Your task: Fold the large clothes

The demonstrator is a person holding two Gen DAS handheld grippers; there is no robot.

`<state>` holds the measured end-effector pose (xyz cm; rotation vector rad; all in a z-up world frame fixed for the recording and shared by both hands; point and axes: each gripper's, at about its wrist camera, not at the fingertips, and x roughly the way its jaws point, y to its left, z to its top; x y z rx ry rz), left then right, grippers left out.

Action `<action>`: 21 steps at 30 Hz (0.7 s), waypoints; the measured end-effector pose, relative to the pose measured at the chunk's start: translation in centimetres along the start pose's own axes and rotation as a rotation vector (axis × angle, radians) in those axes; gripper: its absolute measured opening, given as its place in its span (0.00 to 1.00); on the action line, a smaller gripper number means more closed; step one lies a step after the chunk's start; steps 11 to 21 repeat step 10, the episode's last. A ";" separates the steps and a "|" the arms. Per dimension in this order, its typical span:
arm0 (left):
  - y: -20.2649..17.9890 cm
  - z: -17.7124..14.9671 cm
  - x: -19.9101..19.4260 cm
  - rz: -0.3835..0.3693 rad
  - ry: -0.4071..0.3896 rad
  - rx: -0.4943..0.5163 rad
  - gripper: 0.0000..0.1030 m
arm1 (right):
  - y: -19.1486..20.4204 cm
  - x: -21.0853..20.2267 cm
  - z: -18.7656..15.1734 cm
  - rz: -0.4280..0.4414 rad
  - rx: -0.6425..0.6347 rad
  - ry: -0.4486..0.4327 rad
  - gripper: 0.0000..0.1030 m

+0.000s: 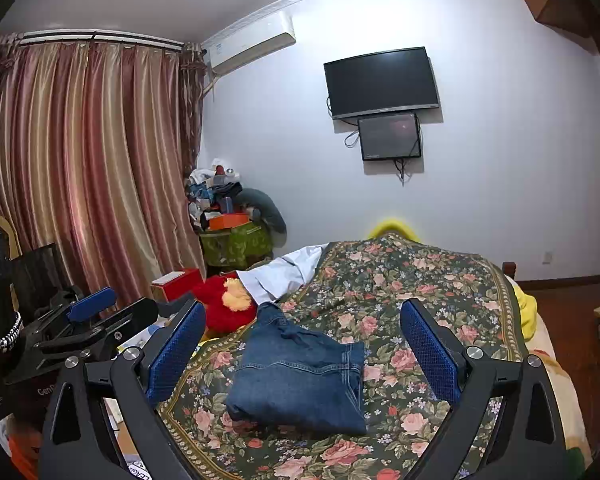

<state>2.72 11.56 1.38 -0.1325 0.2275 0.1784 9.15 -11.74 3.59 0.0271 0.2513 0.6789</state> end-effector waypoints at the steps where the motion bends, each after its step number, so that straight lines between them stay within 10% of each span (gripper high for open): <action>1: 0.0 0.0 0.0 -0.001 -0.002 0.002 0.90 | 0.0 0.0 -0.1 -0.001 0.000 0.000 0.94; 21: -0.4 0.0 -0.2 -0.001 -0.005 0.009 0.90 | 0.0 -0.1 -0.2 -0.007 0.003 -0.001 0.94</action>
